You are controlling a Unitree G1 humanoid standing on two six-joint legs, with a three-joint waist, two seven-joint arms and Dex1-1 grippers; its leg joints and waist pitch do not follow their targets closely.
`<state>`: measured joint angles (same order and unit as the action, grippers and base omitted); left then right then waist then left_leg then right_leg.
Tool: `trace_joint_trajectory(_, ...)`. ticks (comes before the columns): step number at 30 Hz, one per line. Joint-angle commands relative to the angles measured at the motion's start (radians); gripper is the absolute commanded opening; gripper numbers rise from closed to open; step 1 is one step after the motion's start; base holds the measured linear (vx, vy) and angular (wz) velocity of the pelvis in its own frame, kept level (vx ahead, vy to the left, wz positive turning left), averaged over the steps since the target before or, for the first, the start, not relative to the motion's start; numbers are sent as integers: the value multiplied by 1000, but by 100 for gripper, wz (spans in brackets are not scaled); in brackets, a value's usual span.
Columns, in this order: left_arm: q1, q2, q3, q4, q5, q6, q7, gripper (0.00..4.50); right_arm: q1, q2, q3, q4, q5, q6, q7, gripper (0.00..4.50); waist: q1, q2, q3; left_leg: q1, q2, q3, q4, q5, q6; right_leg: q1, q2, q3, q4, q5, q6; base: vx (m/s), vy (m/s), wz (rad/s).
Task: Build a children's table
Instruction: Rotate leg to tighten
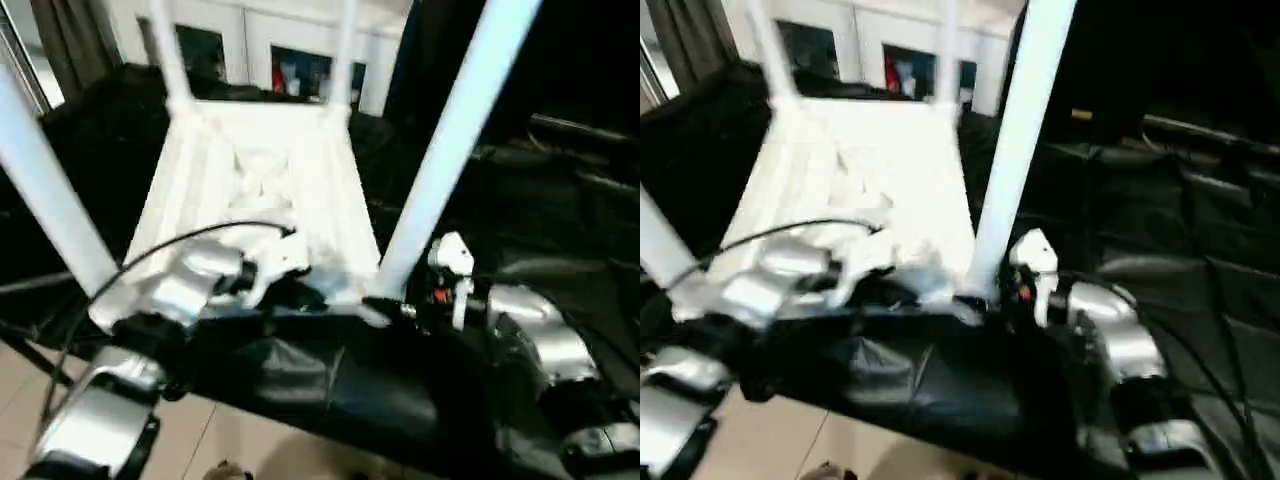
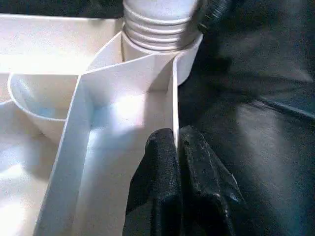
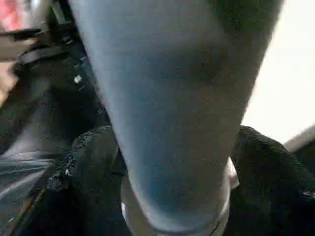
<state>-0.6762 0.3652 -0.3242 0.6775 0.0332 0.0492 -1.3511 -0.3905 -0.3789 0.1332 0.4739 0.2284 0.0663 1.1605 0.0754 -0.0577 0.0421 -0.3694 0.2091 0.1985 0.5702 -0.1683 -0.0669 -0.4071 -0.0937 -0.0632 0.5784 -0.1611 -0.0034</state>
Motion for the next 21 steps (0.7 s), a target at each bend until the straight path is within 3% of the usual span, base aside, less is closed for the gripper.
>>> trace_joint_trajectory(1,-5,-8,-17,-16,-11,-6,-30,0,9,-22,12,-16,0,4,30,387,3,7,-62,19,31,-2,-57,-187,77,48,-41,33,-34,-73,-278,0,0,0)
trace_joint_trajectory(2,-5,-8,-16,-16,-11,-6,-30,0,10,-22,12,-16,0,4,31,387,6,7,-62,20,31,-2,-58,-197,71,48,-43,33,-36,-91,-274,0,0,0)
trace_joint_trajectory(3,-8,-9,-10,-7,-9,-13,-25,0,13,-24,15,-19,-3,5,36,354,13,7,-60,22,31,-2,-60,-227,52,47,-46,34,-41,-148,-257,0,0,0)
trace_joint_trajectory(7,-9,-2,2,-9,-15,-13,-24,0,18,-26,17,-44,6,30,49,332,15,4,-59,20,30,-5,-63,-241,28,47,-46,35,-45,-194,-227,0,0,0)
trace_joint_trajectory(14,-8,-3,11,-9,-17,-21,3,0,18,-15,18,-43,16,39,49,278,15,1,-63,18,29,-5,-60,-204,39,48,-45,34,-38,-141,-238,0,0,0)
trace_joint_trajectory(16,-13,-21,21,18,6,-34,81,0,33,4,18,-41,9,47,7,274,15,0,-61,18,28,-5,-59,-208,41,48,-45,34,-40,-146,-239,0,0,0)
trace_joint_trajectory(20,-29,-65,40,63,26,-26,204,0,35,58,-9,7,-29,46,-156,269,11,-2,-57,20,26,-8,-63,-254,16,41,-50,36,-52,-248,-210,0,0,0)
trace_joint_trajectory(21,-36,-87,48,77,27,-15,247,0,35,81,-20,26,-49,43,-232,269,7,-4,-54,24,24,-10,-66,-301,-4,38,-51,35,-65,-348,-179,0,0,0)
